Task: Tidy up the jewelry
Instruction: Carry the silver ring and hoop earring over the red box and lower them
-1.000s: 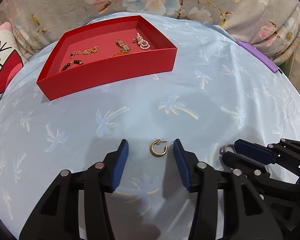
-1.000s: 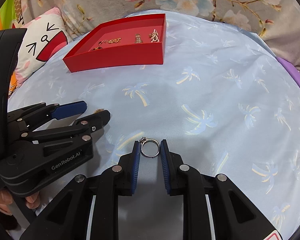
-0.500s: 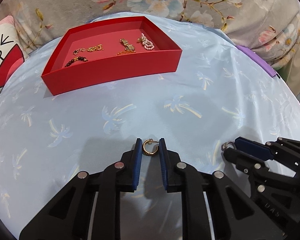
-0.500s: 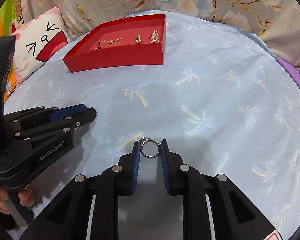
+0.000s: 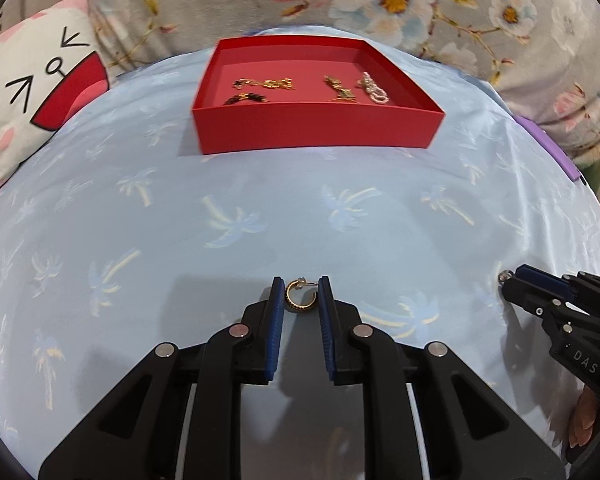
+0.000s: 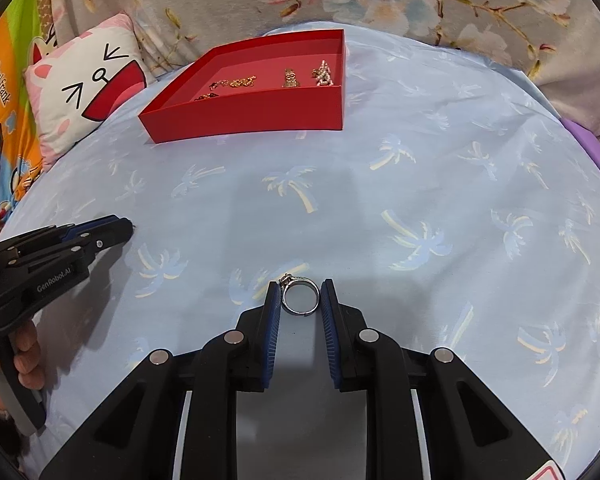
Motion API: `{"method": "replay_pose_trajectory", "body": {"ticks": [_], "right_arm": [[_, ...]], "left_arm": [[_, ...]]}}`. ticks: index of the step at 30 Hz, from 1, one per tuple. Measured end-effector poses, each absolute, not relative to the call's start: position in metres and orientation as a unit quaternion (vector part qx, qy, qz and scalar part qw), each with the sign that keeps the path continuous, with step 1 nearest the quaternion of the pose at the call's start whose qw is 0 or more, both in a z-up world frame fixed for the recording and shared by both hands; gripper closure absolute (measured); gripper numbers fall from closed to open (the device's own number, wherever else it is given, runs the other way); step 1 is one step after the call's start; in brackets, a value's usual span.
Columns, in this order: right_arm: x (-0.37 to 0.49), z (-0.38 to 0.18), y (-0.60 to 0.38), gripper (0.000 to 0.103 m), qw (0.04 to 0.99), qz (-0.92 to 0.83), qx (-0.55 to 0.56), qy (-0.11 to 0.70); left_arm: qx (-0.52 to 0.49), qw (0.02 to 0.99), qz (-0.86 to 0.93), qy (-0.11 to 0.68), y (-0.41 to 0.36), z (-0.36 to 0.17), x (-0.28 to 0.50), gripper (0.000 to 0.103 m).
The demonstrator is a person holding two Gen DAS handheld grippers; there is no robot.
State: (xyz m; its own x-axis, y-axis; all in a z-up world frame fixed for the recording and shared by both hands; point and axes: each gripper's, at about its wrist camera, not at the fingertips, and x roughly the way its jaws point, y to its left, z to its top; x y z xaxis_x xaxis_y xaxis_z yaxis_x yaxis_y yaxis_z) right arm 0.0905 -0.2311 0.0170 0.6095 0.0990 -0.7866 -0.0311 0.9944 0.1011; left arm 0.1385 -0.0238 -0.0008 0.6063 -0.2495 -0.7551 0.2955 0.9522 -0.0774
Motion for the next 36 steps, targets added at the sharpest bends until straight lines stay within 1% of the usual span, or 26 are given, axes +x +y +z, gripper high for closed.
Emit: {"method": "replay_pose_trajectory", "body": {"ticks": [36], "right_arm": [[0.0885, 0.0170, -0.2260, 0.084, 0.899, 0.050, 0.045, 0.434]], "left_arm": [[0.001, 0.894, -0.156, 0.419, -0.0120, 0.0007, 0.1347, 0.087]]}}
